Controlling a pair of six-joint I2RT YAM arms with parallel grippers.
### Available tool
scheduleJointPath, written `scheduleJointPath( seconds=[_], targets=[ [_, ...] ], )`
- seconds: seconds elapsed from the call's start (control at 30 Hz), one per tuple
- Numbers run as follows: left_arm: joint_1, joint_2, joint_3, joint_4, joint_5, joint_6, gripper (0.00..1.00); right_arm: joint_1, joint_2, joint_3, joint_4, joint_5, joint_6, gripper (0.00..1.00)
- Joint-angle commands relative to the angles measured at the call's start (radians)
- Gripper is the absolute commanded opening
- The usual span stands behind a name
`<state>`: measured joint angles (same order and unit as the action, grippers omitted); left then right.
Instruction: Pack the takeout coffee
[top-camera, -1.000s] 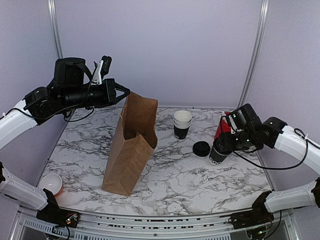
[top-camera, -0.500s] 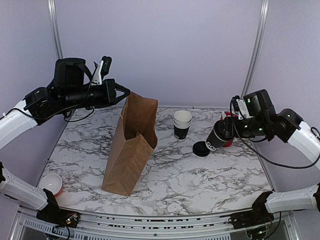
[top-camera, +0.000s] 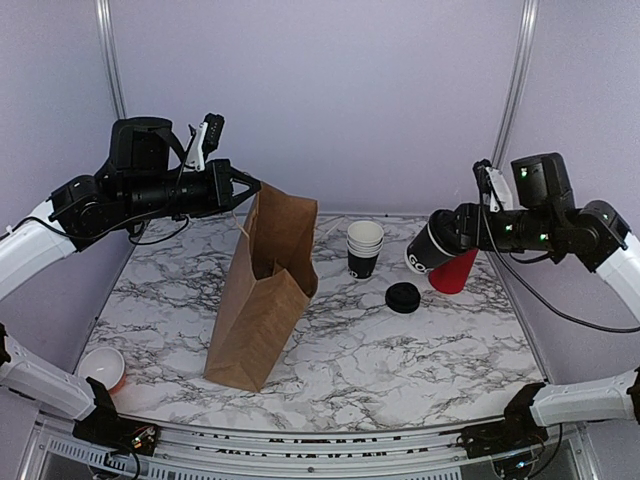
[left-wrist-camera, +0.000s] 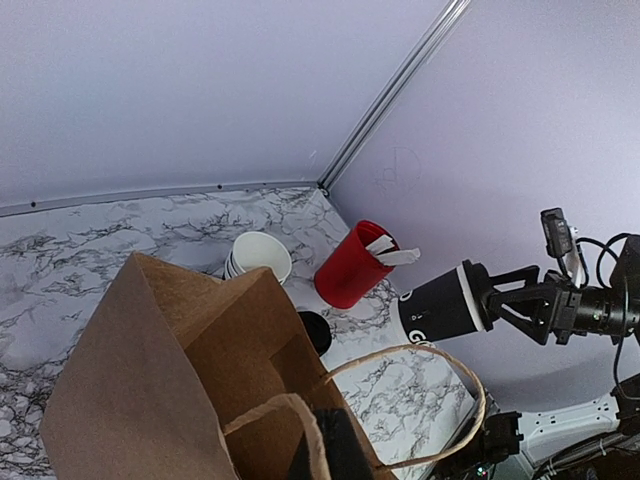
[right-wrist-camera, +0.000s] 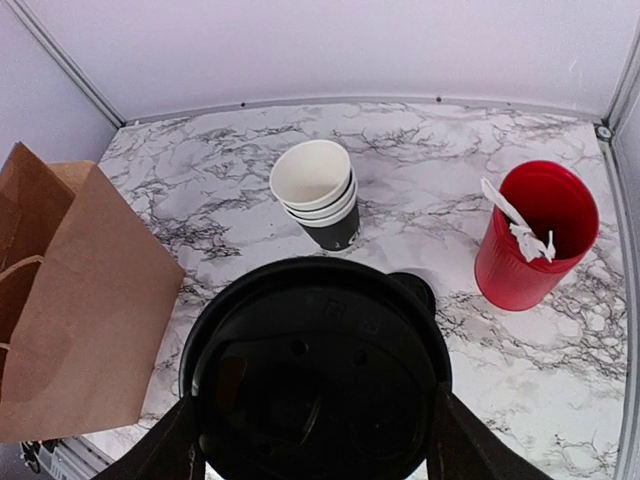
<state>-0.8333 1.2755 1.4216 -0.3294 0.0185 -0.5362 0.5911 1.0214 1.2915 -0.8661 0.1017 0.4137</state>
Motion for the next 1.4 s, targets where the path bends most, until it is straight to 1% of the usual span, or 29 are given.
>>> scheduleJointPath(
  seconds=[0.0,0.23,0.37,0.53,0.77,0.97,1.13,1.23,1.37],
  targets=[
    [-0.003,-0.009,-0.005,0.050,0.011,-0.004,0.00,0.007,0.018,0.110,0.030,-0.048,-0.045,0.68],
    [-0.003,-0.001,-0.003,0.056,0.019,-0.005,0.00,0.008,0.104,0.292,0.084,-0.137,-0.109,0.68],
    [-0.003,0.007,0.000,0.062,0.028,-0.006,0.00,0.012,0.165,0.362,0.126,-0.205,-0.125,0.68],
    [-0.003,0.018,0.004,0.072,0.043,-0.009,0.00,0.051,0.231,0.415,0.210,-0.259,-0.123,0.68],
    [-0.003,0.025,0.001,0.079,0.062,-0.011,0.00,0.115,0.359,0.539,0.265,-0.292,-0.133,0.67],
    [-0.003,0.025,-0.006,0.086,0.072,-0.012,0.00,0.186,0.453,0.591,0.282,-0.321,-0.135,0.67],
    [-0.003,0.025,-0.010,0.093,0.080,-0.010,0.00,0.240,0.513,0.624,0.240,-0.317,-0.149,0.67],
    [-0.004,0.022,-0.013,0.097,0.081,-0.010,0.00,0.276,0.537,0.618,0.197,-0.313,-0.150,0.67],
    [-0.004,0.007,-0.031,0.116,0.068,-0.014,0.00,0.279,0.531,0.551,0.172,-0.313,-0.142,0.67]
  ],
)
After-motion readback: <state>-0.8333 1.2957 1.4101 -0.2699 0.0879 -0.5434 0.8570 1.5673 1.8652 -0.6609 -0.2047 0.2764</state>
